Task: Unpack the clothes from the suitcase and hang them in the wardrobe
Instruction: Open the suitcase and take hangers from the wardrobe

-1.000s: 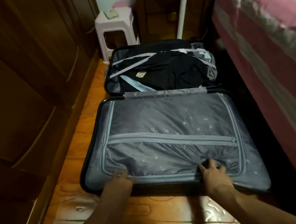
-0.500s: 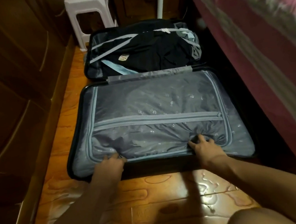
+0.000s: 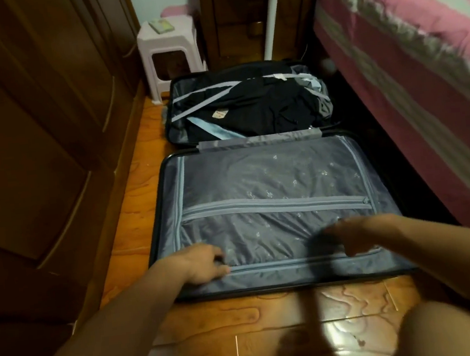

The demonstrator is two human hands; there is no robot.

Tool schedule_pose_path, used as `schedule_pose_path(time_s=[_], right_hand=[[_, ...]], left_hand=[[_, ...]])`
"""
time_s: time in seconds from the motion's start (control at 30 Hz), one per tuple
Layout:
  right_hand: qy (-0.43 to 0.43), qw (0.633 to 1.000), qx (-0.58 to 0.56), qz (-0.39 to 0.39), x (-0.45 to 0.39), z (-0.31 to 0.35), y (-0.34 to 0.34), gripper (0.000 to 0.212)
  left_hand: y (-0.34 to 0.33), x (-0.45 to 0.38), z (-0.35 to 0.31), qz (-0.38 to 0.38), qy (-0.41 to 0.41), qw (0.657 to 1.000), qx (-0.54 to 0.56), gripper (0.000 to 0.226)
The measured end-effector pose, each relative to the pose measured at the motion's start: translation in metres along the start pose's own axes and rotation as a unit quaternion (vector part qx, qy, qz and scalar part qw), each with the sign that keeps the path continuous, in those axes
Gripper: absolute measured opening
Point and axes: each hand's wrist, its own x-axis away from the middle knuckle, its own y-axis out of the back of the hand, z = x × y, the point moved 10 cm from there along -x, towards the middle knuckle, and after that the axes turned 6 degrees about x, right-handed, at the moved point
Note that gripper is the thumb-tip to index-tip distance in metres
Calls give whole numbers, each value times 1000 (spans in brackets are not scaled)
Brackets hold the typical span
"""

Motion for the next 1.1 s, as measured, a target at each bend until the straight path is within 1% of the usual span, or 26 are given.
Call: schedule_pose_path(time_s=[0.03,0.07,0.1,0.13,0.17,0.2,0.23,0.27,0.3,0.37,0.47,0.53,0.67,0.77,0.83,0.87,0.9,0.93,1.0,1.03,1.1], right_hand=[[4,1000,1,-12,-2,6,12,71],[11,1000,-7,-14,-3,16,20,78],[22,1000,-16,-10,-5,29,22,88],[29,999,-21,-5,-7,43,20,98],[28,1000,-15,-3,-9,55,14,106],[16,1000,-2,-7,-11,66,4,109],[2,1000,13,-17,-15,75,-8,108],[-15,999,27,-33,-19,80,-21,101],[-32,998,35,-46,-20,81,-31,90],[-46,996,46,-67,-18,76,-41,72],[-50,996,25,-72,-10,63,-39,64],[-61,996,19,-62,-7,59,-38,66],[-64,997,42,-21,-12,64,-43,72],[-58,998,14,-6,-12,65,-35,66],[-34,999,-19,-13,-1,66,-15,62],[-21,999,-32,-13,12,67,-1,61],[-8,999,-42,-14,28,68,16,59],[-2,999,-48,-23,47,67,38,57],[-8,997,-60,-52,92,55,94,54],[-12,995,-69,-71,118,46,127,53],[-23,990,-97,-99,185,27,203,52]], left_hand=[[-7,0,8,30,16,999,-7,81],[-18,2,17,62,36,997,-39,96],[-30,3,23,79,50,992,-87,106],[-41,4,26,73,58,987,-129,111],[-50,2,24,50,58,986,-148,110],[-58,0,20,16,56,987,-148,103],[-63,-3,17,-20,54,988,-141,92],[-66,-5,17,-53,51,988,-133,82],[-67,-6,16,-80,45,987,-129,77],[-69,-6,17,-99,31,985,-139,78],[-69,-3,6,-110,18,983,-144,81],[-70,-3,-1,-102,21,986,-132,83],[-67,-11,4,-67,30,992,-103,67],[-67,-13,3,-31,23,994,-104,78],[-65,-1,5,20,26,995,-94,91],[-57,12,4,44,34,996,-73,94],[-42,28,1,54,39,997,-44,92],[-19,46,-6,44,39,998,-20,82],[45,89,-26,-9,40,999,24,54],[83,114,-37,-44,43,998,33,45],[165,182,-58,-99,59,991,63,36]])
